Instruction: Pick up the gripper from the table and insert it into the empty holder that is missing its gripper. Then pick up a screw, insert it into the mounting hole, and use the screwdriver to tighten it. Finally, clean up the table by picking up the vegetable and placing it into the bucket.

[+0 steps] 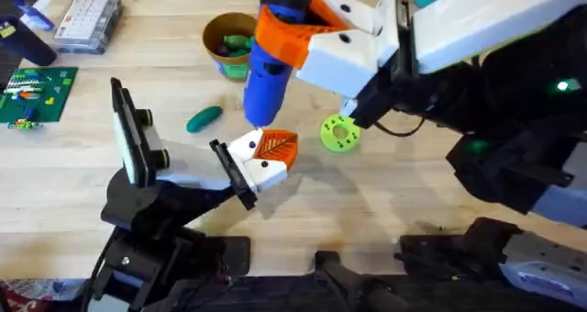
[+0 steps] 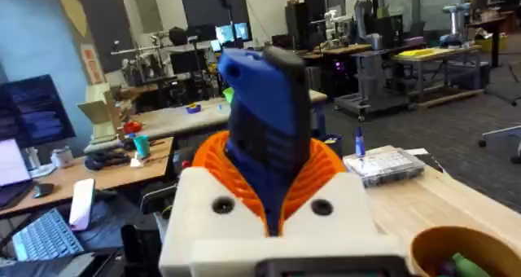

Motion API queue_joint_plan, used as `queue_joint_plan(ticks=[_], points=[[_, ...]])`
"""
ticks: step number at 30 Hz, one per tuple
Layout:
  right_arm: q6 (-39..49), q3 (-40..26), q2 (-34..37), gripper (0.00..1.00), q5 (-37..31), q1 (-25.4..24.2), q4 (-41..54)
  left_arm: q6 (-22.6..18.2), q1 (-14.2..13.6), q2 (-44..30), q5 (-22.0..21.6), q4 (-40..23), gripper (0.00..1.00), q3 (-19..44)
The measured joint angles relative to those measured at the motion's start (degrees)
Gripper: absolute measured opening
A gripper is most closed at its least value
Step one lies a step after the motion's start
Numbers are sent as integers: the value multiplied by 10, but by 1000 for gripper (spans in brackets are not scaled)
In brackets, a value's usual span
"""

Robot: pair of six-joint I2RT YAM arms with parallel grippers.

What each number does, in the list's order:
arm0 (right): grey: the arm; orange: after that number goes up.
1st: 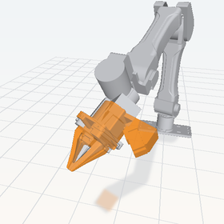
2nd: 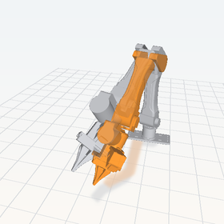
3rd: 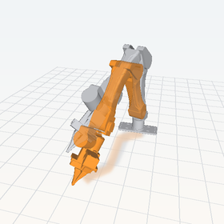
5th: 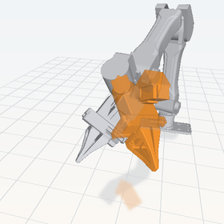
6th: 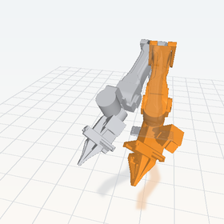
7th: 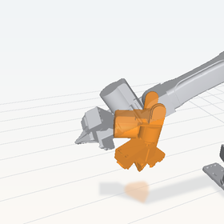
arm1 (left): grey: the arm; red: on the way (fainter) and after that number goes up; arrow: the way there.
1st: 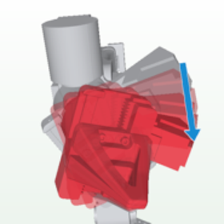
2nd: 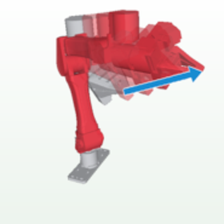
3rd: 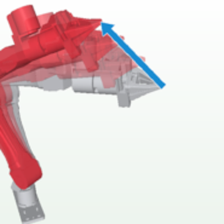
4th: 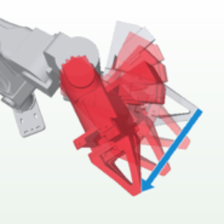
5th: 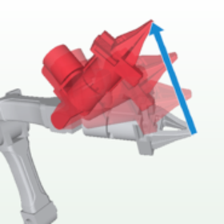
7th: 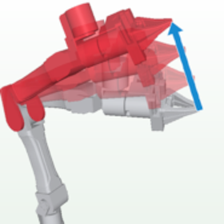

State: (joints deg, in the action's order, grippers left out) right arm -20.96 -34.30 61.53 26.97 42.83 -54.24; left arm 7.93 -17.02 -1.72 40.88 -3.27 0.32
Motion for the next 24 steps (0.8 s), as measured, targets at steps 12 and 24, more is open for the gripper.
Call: queue_joint_plan(ticks=[12,24], points=[[5,0,31,48,-23,21,-1,0,0,0,0,0,14,0],[22,0,40,48,-23,27,0,0,0,0,0,0,14,0]])
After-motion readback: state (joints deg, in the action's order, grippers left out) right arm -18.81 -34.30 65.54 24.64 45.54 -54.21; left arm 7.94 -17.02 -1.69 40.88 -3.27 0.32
